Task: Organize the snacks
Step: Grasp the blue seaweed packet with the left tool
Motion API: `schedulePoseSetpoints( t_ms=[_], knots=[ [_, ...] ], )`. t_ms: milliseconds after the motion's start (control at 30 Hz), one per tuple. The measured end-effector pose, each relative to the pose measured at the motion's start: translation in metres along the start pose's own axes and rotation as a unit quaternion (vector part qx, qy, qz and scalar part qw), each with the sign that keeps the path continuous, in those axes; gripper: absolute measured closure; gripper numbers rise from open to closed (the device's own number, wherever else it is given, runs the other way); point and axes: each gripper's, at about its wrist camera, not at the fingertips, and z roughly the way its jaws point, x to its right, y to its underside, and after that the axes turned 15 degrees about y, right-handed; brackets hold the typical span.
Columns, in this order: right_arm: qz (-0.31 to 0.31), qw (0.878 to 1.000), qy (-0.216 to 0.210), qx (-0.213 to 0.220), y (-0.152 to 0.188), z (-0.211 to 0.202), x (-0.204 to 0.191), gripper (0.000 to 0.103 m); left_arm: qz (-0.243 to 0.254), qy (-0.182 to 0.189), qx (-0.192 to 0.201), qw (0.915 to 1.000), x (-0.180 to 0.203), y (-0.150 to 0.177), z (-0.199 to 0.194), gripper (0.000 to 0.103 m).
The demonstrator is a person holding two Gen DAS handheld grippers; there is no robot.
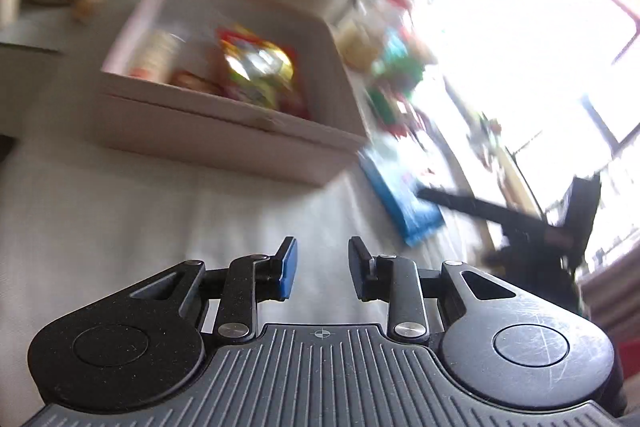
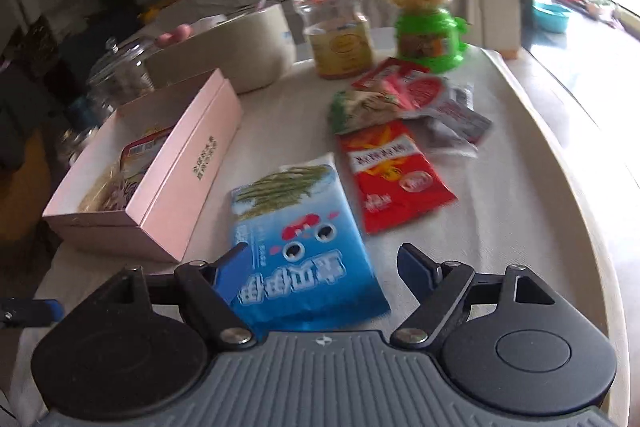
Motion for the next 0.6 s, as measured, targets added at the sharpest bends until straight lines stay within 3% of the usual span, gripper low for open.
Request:
schedulePoseSetpoints(
  t_ms=[67, 167, 200, 233, 333, 467, 600],
  knots=[
    [-0.023, 1.000, 0.008, -0.005, -0.008, 0.010, -0.009, 0.023, 0.008, 0.001, 0.010, 0.9999, 0.005, -0.001, 0.006, 0.071],
    [-0.047, 0.998, -0.022, -0.024, -0.012, 0.024, -0.020, 0.019, -0.012, -0.008, 0.052, 0.9986, 0.003, 0.012, 0.000, 0.071],
    [-0.059, 0.998, -0.024, -0.021, -0.012, 0.023, -0.024, 0.023, -0.026, -0.014, 0.061, 0.9977, 0.000, 0.018, -0.002, 0.071],
    [-0.068, 0.997, -0.026, -0.025, -0.011, 0.021, -0.027, 0.034, -0.038, -0.020, 0.066, 0.9969, 0.000, 0.024, -0.005, 0.071],
    [-0.076, 0.995, -0.050, -0.041, -0.003, 0.004, -0.030, 0.060, -0.044, -0.020, 0.054, 0.9974, 0.004, 0.030, 0.001, 0.071],
    [-0.051, 0.993, -0.090, -0.064, 0.026, -0.019, -0.035, 0.064, -0.019, 0.010, 0.026, 0.9994, 0.006, 0.019, 0.021, 0.071],
    [-0.033, 0.993, -0.095, -0.056, 0.051, -0.040, -0.038, 0.062, 0.033, 0.010, -0.020, 0.9992, 0.012, 0.004, 0.052, 0.071]
  ],
)
